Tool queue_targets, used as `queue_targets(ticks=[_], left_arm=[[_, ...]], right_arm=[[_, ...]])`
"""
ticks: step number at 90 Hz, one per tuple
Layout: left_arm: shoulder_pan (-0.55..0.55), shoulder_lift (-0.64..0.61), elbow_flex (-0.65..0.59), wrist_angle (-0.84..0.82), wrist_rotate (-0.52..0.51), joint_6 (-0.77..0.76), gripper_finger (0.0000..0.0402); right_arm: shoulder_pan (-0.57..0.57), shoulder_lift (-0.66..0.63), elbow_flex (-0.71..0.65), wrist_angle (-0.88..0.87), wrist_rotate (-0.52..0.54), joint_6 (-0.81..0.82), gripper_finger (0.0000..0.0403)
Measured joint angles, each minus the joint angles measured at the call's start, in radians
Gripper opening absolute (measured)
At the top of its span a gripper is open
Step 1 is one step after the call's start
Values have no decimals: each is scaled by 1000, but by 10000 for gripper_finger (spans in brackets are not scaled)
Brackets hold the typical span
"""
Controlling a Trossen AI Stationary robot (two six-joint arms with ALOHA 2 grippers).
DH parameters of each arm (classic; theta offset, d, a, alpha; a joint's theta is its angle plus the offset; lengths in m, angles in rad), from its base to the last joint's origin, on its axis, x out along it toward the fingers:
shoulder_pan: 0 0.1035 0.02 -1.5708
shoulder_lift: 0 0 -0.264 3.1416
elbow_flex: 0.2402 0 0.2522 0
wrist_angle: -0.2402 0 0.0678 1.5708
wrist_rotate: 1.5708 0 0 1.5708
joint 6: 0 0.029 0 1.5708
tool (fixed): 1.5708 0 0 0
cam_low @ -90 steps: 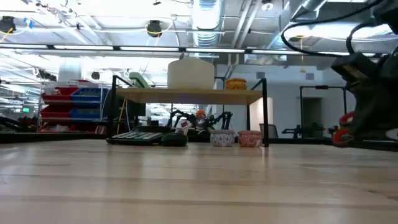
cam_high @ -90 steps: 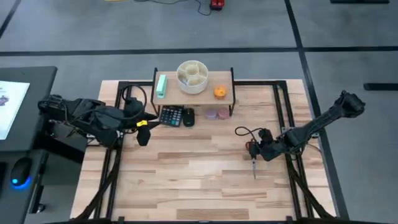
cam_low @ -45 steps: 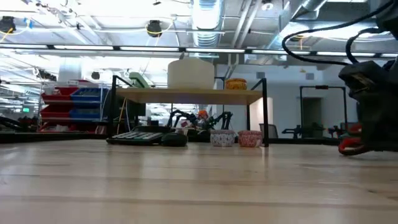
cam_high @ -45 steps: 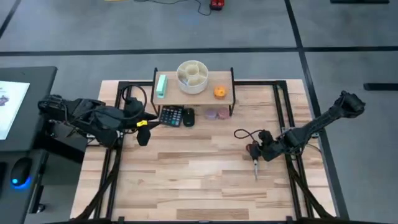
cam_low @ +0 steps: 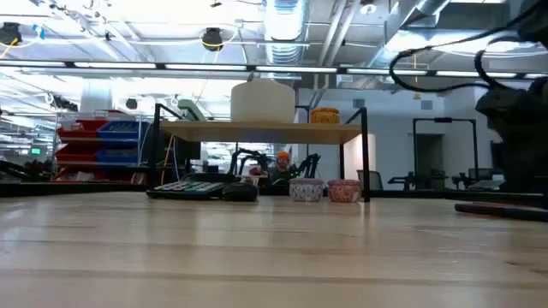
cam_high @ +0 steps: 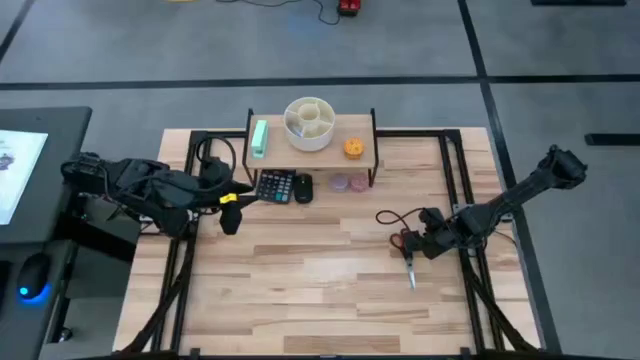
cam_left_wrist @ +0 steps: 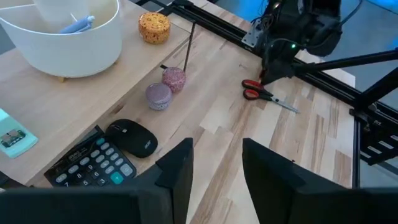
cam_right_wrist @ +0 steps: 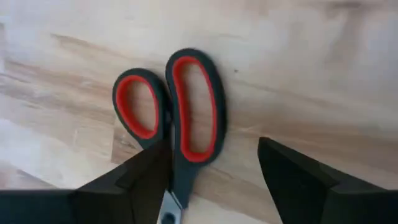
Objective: Stock shelves
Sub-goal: Remove the black scissor from the white desk organizer, then remove the gray pen from the white desk organizer
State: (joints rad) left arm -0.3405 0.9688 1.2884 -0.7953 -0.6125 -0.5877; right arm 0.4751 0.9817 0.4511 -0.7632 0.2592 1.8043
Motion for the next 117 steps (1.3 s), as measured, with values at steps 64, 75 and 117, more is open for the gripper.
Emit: queue_targets(ticks=[64,75,117], left_arm=[[0,0,0,0,0,5,116],[0,0,0,0,0,7,116],[0,0,0,0,0,8,116]], right_arm=[[-330,0,494,370,-33,-996,217],[-401,11,518,706,-51,-1241,217],[-583,339,859,755,-94,-1759,217]])
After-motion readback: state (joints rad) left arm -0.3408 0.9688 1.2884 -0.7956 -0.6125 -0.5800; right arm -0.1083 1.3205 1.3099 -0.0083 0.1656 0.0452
